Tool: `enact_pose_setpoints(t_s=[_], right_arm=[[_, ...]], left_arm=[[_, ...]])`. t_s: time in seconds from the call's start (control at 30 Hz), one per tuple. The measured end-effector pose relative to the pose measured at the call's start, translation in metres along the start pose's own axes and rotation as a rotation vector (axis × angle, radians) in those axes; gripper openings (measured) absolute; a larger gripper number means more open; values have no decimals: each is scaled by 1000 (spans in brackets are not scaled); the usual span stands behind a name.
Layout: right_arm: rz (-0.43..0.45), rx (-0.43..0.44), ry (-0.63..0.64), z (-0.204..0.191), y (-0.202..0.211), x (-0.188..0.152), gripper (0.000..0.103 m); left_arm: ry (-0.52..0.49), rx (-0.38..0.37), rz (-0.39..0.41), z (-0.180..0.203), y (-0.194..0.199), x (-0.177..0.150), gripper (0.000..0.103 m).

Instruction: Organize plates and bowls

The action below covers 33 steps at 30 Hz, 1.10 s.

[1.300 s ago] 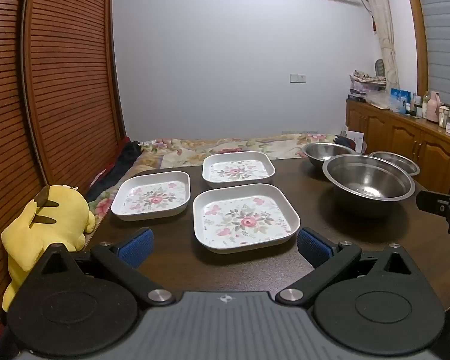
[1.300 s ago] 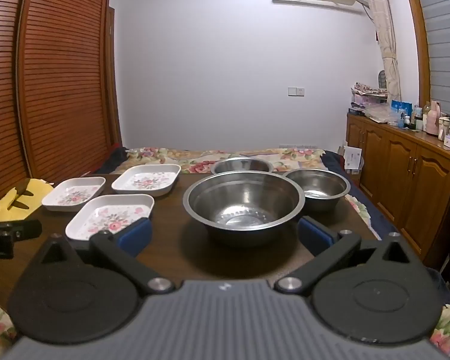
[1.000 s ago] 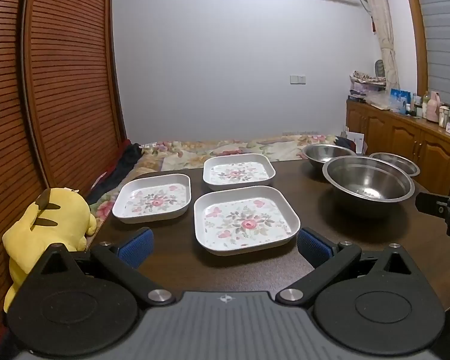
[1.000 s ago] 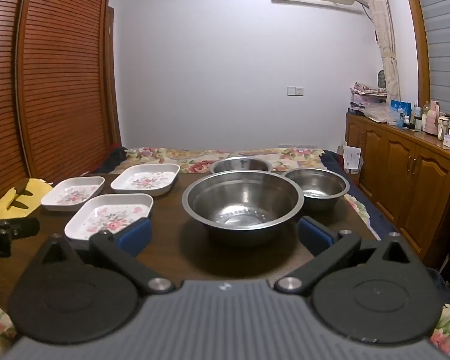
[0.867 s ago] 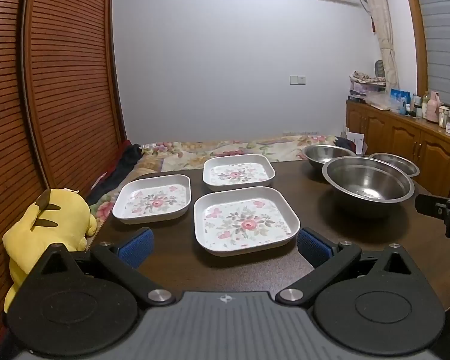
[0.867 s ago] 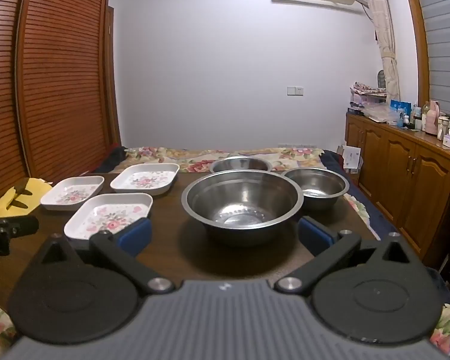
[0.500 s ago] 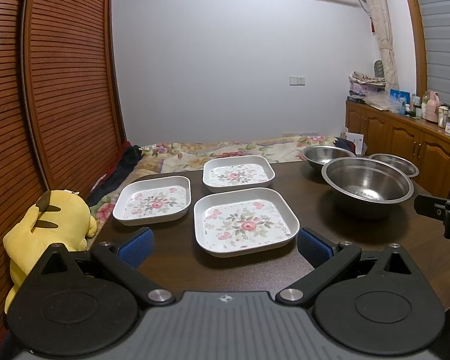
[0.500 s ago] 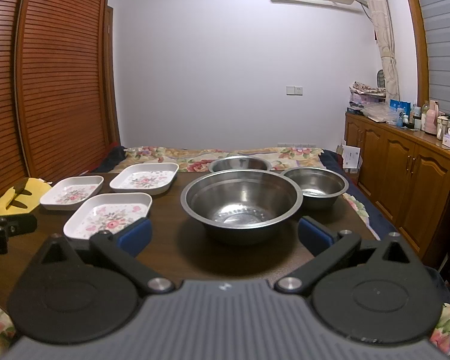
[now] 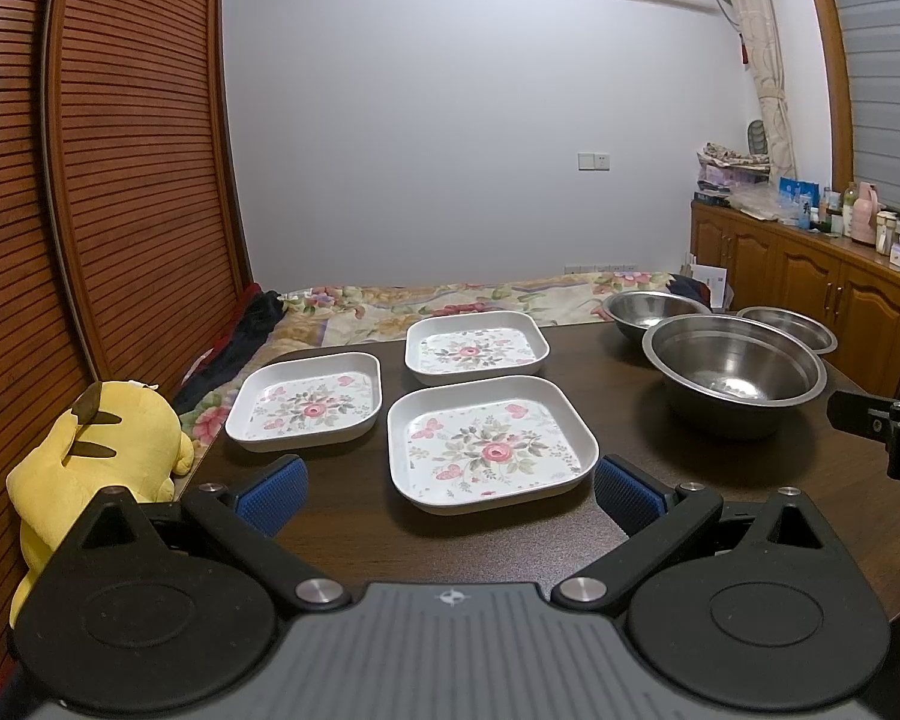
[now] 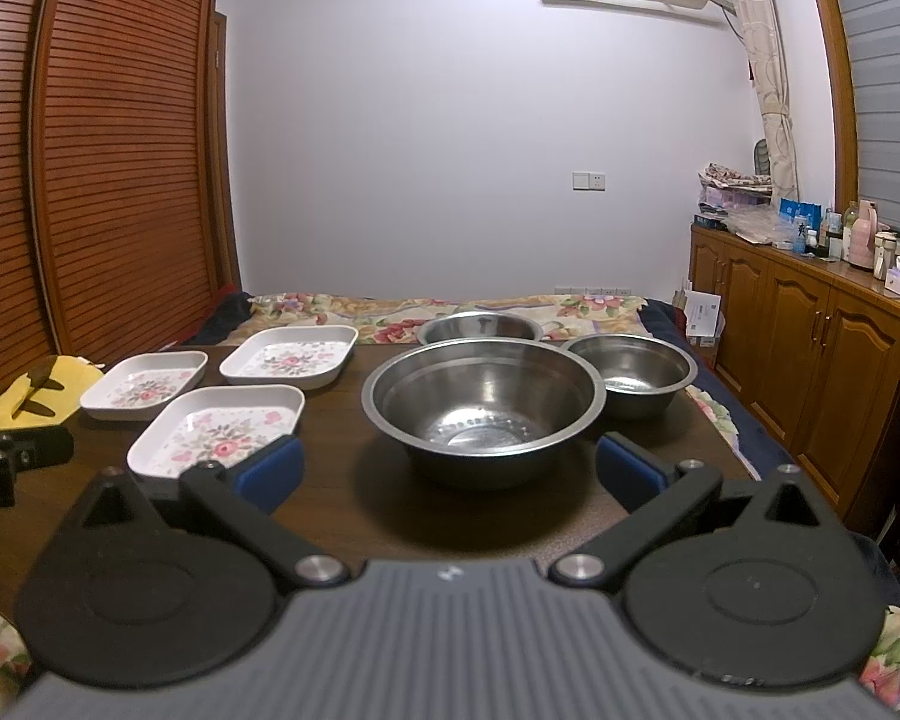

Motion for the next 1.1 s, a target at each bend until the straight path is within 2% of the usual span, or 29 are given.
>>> enact_pose_setpoints(t_s=[1.1], right_arm=[[-2,3,-1,0,1,-1,103]], left_arm=[[-2,0,1,0,2,1,103]])
Point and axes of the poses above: each gripper's, at about its wrist camera, not at the fingertips, and y roughly against the way its jaws point, z to its right, x to its top, the point moved 5 cm from there along -y, roughly the way its jaws point, and after that the axes turned 9 degrees about -x, right-handed, at the moved point
